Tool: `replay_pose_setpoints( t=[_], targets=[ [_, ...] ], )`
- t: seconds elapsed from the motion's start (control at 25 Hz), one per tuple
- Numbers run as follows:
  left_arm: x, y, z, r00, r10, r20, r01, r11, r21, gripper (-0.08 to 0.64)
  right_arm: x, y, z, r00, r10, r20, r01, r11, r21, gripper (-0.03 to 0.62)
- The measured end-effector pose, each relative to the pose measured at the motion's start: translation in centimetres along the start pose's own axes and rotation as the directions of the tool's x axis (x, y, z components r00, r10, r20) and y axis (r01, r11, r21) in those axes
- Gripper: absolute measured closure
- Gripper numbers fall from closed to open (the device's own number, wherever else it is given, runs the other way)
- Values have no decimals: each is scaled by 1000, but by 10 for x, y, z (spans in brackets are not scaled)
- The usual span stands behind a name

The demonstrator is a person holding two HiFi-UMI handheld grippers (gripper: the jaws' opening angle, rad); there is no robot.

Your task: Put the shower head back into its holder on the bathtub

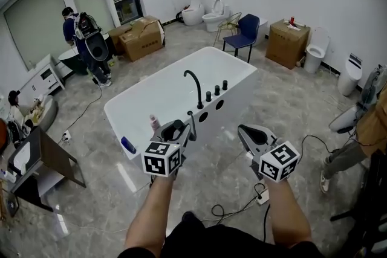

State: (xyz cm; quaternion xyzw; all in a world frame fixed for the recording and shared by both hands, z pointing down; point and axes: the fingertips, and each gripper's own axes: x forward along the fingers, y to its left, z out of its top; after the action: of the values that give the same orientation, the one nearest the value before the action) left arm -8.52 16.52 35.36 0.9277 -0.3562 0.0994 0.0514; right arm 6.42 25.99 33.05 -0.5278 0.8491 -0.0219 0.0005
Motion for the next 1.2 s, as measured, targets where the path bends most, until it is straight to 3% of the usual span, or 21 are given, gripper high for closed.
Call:
replay_pose_setpoints(
  t=[0.32,0.84,1.2],
  targets=[
    [26,26,-3,1000,7,5,-7,1000,-27,408,29,-16,-13,999,23,-30,-22,999,23,574],
    [138,73,12,996,-89,-5,89,996,-29,408,107,-97,-18,997,-38,-67,43,997,70,569],
    [183,118,10,992,-127,-10,127,991,-47,408,174,-116,-45,991,-18,-133,36,991,130,569]
  ],
)
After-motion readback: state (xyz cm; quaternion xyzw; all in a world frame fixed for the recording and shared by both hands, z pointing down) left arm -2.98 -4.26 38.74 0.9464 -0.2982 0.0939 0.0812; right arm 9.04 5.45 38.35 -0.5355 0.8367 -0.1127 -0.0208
